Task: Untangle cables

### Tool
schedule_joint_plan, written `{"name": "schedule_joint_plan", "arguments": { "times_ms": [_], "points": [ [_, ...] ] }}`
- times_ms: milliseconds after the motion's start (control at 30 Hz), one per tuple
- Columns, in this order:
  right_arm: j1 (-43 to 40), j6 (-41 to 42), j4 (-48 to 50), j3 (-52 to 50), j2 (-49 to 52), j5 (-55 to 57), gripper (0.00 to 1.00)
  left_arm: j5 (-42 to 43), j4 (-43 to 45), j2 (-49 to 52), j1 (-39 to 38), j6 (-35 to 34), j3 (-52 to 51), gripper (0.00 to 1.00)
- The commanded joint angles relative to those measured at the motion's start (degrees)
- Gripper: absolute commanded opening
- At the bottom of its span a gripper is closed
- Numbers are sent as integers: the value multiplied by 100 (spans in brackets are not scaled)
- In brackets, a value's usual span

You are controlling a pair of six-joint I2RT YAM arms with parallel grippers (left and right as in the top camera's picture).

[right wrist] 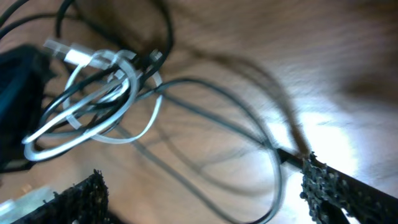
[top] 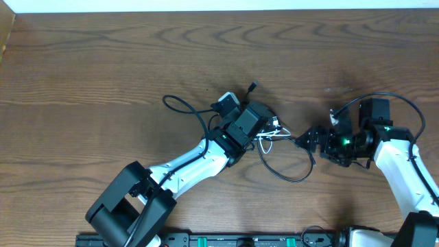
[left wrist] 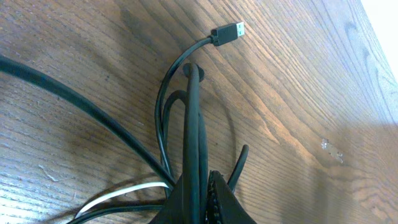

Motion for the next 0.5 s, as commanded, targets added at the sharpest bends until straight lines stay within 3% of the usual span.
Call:
{"name": "schedule_joint_plan", "arguments": {
  "times_ms": [0,200,333,467],
  "points": [
    [-11,-136,-103,24,-26,-1209,94,-46,-20,-17,55,-352,31,8],
    [142,-369,-166,24,-26,-2002,87,815,-15,-22,337,-916,31,8],
    [341,-367,-166,24,-26,-2035,81,1408,-17,-22,549,-922,33,8],
    [505,-367,-162,24,-26,-2044,80,1486,-20,-120,566,-651,31,8]
  ]
}}
